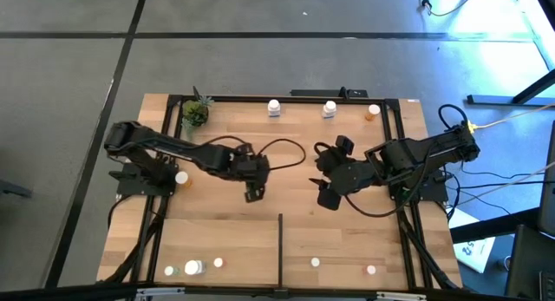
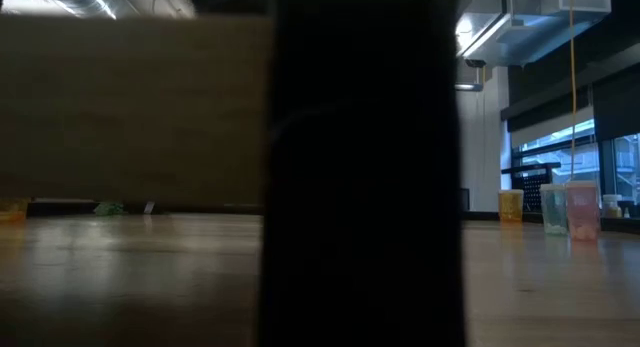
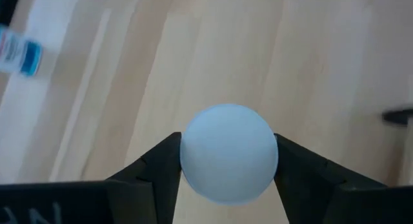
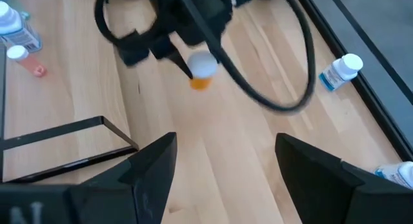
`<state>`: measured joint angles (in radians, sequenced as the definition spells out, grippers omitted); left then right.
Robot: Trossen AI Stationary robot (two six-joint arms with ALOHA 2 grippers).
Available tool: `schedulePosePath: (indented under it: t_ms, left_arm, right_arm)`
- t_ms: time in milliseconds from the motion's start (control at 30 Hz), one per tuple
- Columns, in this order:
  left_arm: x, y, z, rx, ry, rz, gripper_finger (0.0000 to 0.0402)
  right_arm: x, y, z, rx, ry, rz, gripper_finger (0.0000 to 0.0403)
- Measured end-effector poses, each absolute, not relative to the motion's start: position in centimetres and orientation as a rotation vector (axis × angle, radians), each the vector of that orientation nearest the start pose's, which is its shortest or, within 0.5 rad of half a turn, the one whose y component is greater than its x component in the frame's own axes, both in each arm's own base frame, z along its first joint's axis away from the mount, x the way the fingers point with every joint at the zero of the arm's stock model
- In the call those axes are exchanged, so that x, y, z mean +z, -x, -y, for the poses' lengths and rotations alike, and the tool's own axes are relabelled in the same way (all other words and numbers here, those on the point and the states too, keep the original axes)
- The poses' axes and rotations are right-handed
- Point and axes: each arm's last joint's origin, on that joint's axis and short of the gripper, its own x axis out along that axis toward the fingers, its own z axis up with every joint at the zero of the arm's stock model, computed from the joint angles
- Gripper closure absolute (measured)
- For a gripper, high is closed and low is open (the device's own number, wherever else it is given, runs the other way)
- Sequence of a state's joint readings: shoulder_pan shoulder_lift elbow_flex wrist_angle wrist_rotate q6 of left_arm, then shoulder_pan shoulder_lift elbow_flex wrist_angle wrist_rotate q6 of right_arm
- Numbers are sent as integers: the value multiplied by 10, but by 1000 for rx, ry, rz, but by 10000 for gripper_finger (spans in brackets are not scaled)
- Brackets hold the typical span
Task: Pick and place medicine bottles onto shelf by color
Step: Put the bottom right orange pill bottle on the shelf
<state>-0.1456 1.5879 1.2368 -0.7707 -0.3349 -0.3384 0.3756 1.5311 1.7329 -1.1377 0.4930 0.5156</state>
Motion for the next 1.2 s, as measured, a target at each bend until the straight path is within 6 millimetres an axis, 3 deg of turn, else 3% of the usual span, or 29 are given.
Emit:
schedulePosePath:
  t_ms: [267,600,1200]
  left_arm:
    - [264,-284,52,369,49,-1045,205]
    - [278,-270,83,276,47,-974,205]
    - [284,-249,149,58,58,-882,205]
  right_arm:
    - [401,-279,-96,-299,-111,-772,139]
    - [403,-281,-97,-289,-124,-756,139]
    - [403,-281,-97,-289,-124,-756,139]
